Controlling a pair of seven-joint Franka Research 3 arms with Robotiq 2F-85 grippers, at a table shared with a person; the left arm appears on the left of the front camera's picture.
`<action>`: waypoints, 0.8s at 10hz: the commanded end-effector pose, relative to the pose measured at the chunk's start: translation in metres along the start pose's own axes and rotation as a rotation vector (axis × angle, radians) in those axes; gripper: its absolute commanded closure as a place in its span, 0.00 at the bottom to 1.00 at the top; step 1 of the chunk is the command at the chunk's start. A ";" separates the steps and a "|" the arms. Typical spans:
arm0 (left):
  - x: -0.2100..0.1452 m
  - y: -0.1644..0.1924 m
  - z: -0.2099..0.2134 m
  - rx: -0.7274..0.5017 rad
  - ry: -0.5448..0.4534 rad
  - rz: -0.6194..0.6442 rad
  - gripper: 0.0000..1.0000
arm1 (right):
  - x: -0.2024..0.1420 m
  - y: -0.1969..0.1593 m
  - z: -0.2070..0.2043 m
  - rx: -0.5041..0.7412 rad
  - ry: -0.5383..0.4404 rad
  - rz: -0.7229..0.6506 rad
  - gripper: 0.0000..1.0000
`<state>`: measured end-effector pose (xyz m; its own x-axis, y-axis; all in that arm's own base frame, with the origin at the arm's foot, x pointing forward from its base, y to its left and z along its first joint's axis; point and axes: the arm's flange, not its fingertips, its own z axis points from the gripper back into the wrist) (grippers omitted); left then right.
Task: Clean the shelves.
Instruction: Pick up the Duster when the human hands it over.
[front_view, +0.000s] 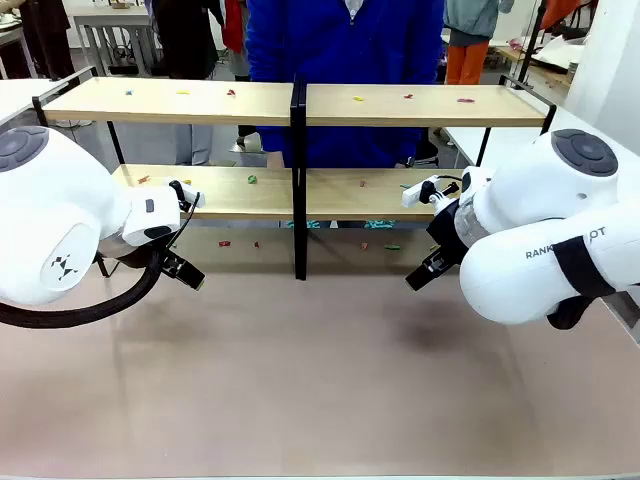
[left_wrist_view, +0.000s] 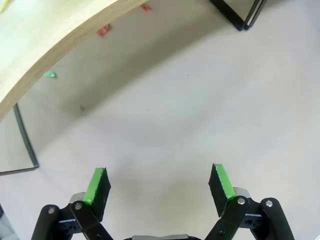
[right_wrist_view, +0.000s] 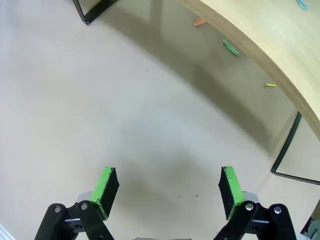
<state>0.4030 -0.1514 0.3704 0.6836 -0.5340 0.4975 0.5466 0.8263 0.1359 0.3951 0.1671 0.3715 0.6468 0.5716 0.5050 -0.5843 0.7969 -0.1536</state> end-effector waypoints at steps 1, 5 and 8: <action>0.000 0.000 0.000 0.000 0.000 0.000 0.00 | 0.000 0.000 0.000 0.000 0.000 0.000 0.00; 0.000 0.000 0.000 0.000 0.000 0.000 0.00 | 0.000 0.000 0.000 0.000 0.000 0.000 0.00; 0.000 0.000 0.000 0.000 0.000 0.000 0.00 | 0.000 0.000 0.000 0.000 0.000 0.000 0.00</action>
<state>0.4030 -0.1514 0.3704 0.6838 -0.5336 0.4976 0.5463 0.8265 0.1356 0.3951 0.1672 0.3715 0.6465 0.5721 0.5048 -0.5846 0.7966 -0.1541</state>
